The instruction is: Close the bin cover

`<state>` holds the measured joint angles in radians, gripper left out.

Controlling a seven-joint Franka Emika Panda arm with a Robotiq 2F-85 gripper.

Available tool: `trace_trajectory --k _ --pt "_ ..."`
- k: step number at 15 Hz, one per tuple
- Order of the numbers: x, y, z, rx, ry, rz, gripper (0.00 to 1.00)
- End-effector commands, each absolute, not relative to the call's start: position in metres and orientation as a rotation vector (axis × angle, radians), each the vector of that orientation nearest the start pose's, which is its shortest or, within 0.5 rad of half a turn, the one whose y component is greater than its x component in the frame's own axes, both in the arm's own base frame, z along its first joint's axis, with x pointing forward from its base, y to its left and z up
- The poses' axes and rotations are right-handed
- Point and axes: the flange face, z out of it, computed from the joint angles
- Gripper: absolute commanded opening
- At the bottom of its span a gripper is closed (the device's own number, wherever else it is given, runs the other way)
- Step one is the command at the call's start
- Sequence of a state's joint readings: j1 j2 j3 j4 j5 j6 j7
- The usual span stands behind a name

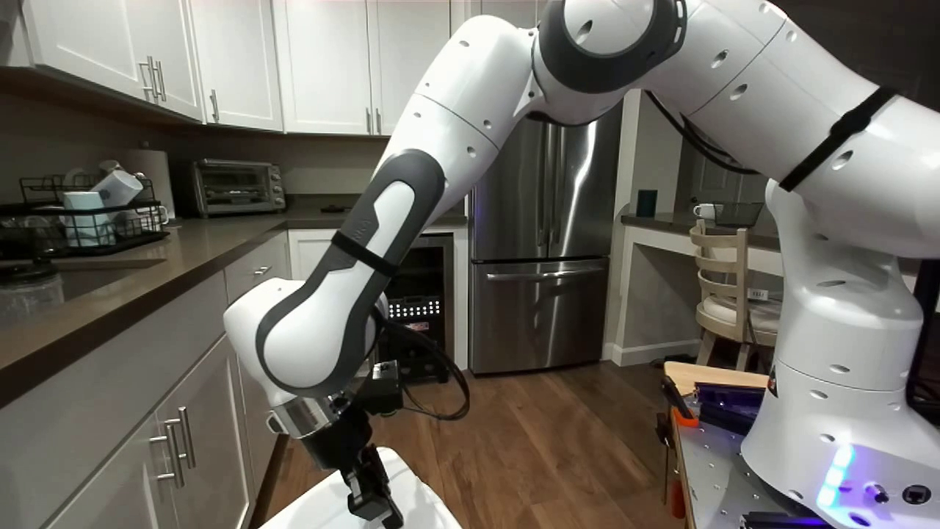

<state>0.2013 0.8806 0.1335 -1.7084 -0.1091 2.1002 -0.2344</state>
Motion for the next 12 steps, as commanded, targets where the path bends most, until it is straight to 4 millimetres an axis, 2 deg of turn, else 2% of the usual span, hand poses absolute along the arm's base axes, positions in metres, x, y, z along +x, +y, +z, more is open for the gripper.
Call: trace_trajectory --k 1,8,12 --pt "0.559 0.191 0.059 -2.915 -0.895 0.648 0.05" --pt "0.561 0.199 0.051 -2.911 -0.795 0.348 0.05" --pt "0.557 0.198 0.048 -2.932 -0.776 0.286 0.05"
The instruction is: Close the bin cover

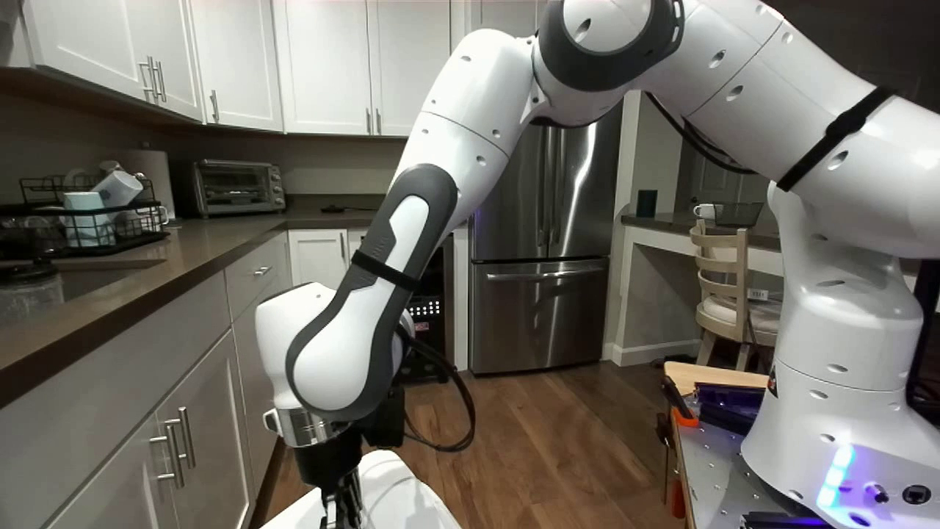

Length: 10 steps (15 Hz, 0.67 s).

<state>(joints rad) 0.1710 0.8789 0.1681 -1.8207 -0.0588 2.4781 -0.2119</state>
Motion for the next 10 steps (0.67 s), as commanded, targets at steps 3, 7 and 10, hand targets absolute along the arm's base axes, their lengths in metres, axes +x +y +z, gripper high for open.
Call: trace_trajectory --k 3,7,10 --pt "0.555 0.197 0.047 -2.94 -0.773 0.312 0.06" --pt "0.551 0.201 0.049 -2.883 -0.741 0.367 0.16" --pt "0.557 0.209 0.042 -2.867 -0.727 0.368 0.19"
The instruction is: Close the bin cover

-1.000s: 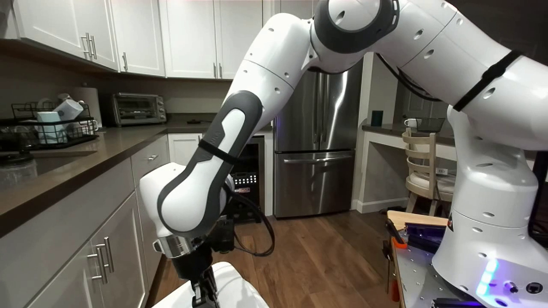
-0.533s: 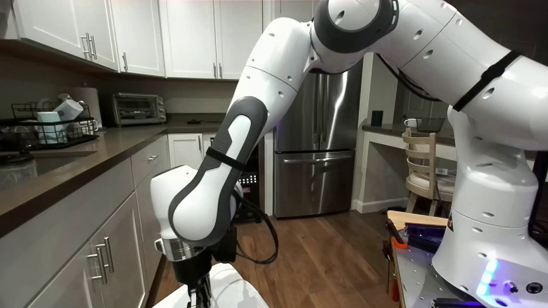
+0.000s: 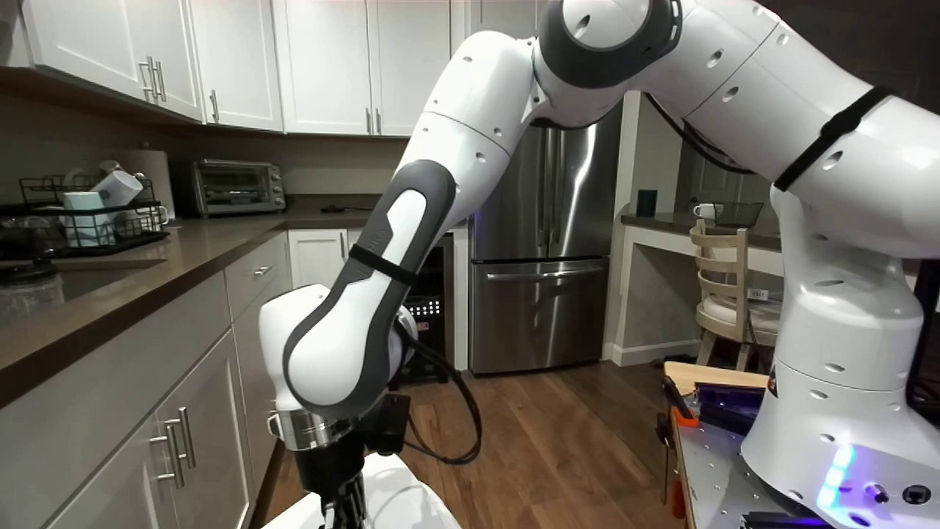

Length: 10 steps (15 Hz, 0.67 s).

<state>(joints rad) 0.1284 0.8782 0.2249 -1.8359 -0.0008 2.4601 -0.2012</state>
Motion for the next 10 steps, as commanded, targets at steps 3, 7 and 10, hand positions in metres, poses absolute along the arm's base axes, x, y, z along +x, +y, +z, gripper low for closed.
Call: trace_trajectory --k 3,7,10 --pt "0.558 0.208 0.044 -2.845 -0.704 0.372 0.32" --pt "0.572 0.202 0.044 -2.971 -0.889 0.186 0.14" --pt "0.576 0.204 0.04 -2.99 -0.896 0.027 0.05"
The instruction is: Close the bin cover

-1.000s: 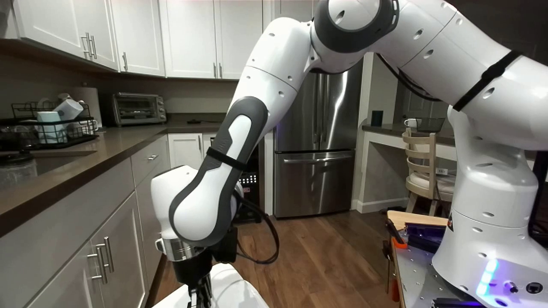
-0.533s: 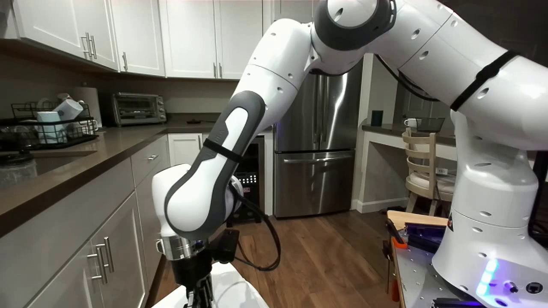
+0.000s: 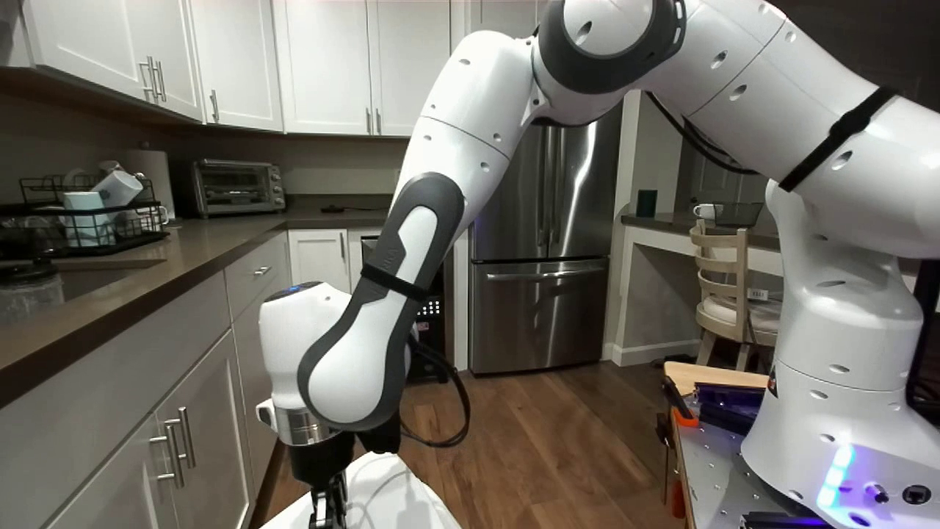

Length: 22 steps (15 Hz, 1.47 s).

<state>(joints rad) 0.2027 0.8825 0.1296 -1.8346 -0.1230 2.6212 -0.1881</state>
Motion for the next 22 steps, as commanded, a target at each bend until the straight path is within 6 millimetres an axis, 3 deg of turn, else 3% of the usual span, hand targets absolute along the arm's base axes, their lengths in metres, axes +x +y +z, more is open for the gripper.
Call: trace_trajectory --k 1,4,12,19,20,21,22 --pt "0.575 0.206 0.039 -2.981 -0.863 0.019 0.04" --pt "0.572 0.21 0.037 -2.962 -0.804 0.052 0.08" --pt "0.564 0.206 0.038 -3.018 -0.788 0.256 0.08" --pt "0.562 0.208 0.036 -3.0 -0.734 0.269 0.08" --pt "0.56 0.211 0.037 -2.952 -0.715 0.303 0.33" --pt "0.559 0.216 0.039 -2.874 -0.698 0.317 0.34" --pt "0.562 0.213 0.033 -2.965 -0.735 0.275 0.14"
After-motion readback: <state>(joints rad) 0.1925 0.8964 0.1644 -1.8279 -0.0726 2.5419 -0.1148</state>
